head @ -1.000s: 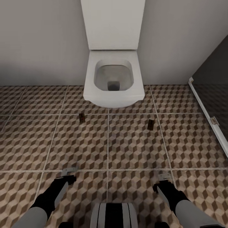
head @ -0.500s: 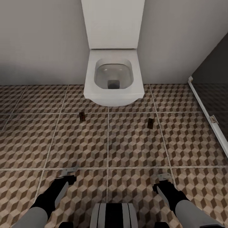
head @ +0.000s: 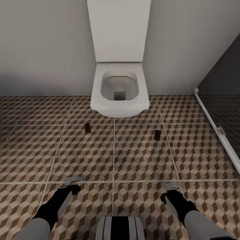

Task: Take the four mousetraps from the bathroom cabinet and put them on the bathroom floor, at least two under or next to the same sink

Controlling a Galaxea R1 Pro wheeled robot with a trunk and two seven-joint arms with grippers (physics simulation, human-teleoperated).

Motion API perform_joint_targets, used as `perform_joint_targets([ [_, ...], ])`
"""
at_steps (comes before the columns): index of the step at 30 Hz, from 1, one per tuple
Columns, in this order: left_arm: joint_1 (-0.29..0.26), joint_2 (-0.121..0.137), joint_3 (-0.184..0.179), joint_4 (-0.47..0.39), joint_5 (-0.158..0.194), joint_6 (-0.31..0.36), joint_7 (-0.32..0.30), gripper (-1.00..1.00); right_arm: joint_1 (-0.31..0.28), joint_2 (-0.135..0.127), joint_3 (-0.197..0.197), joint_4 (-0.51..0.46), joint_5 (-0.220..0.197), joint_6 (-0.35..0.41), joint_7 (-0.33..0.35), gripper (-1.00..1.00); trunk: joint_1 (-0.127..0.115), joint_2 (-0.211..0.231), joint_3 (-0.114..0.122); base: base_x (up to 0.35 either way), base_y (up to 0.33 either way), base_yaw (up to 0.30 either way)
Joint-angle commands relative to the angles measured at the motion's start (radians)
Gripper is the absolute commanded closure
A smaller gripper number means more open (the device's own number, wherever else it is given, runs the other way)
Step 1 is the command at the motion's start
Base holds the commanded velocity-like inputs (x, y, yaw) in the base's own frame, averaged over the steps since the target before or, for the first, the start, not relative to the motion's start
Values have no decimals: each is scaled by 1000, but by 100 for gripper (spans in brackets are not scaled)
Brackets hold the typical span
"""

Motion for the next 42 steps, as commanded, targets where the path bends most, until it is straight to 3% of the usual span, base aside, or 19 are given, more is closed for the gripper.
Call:
perform_joint_targets([
  [1, 0, 2, -7, -2, 10, 4, 9, -100, 0, -1, 7, -2, 3, 9, -2, -100, -1, 0, 3, 0, 0, 0],
  [42, 0, 3, -8, 0, 9, 1, 1, -100, 0, -2, 4, -3, 4, 7, -3, -100, -19, 10, 162, 0, 0, 0],
])
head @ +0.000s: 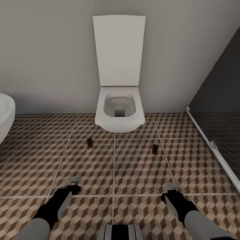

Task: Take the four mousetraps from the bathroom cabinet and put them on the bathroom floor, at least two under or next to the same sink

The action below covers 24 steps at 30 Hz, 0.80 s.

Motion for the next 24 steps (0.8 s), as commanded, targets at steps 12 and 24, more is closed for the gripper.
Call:
perform_joint_targets([
  [12, 0, 1, -7, -2, 11, 2, 11, -100, 0, -1, 8, -2, 3, 9, -3, -100, -6, 3, 46, 0, 0, 0],
  [24, 0, 2, -7, -2, 11, 2, 12, -100, 0, 2, 8, -2, 3, 9, -6, -100, -11, 5, 92, 0, 0, 0],
])
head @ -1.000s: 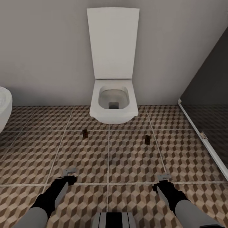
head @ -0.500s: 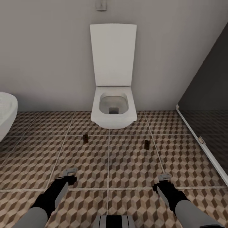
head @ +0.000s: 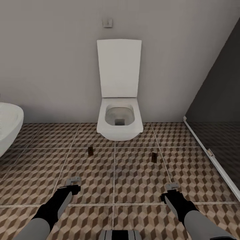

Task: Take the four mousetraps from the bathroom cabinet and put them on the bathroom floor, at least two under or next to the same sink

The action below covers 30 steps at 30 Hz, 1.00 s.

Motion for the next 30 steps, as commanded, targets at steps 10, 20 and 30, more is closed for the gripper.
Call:
perform_joint_targets([
  [10, 0, 2, -7, -2, 11, 4, 9, -100, 0, 0, 7, -2, 3, 9, -2, -100, -5, 2, 38, 0, 0, 0],
  [20, 0, 2, -7, -1, 11, 4, 10, -100, 0, 0, 7, -2, 3, 8, -2, -100, -9, 4, 77, 0, 0, 0],
  [30, 0, 0, -7, -1, 11, 4, 11, -100, 0, 0, 7, -2, 3, 3, -1, -100, -14, 7, 115, 0, 0, 0],
])
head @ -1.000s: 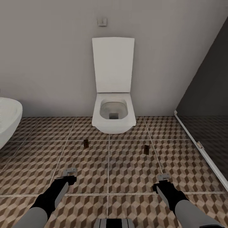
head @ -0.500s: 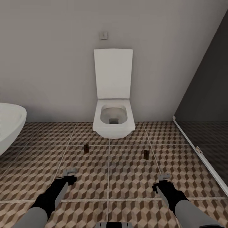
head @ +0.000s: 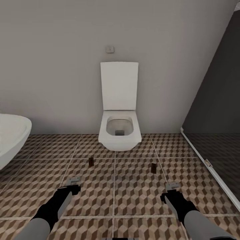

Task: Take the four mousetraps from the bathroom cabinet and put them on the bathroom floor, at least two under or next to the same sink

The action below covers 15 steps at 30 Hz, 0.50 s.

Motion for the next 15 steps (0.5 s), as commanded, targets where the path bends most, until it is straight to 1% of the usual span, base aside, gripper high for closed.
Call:
perform_joint_targets([
  [1, 0, 2, -7, -2, 11, 4, 9, -100, 0, -1, 7, -2, 3, 8, -2, -100, -1, 0, 3, 0, 0, 0],
  [15, 0, 2, -8, -2, 11, 4, 9, -100, 0, 1, 6, -2, 4, 5, -2, -100, -7, 3, 57, 0, 0, 0],
])
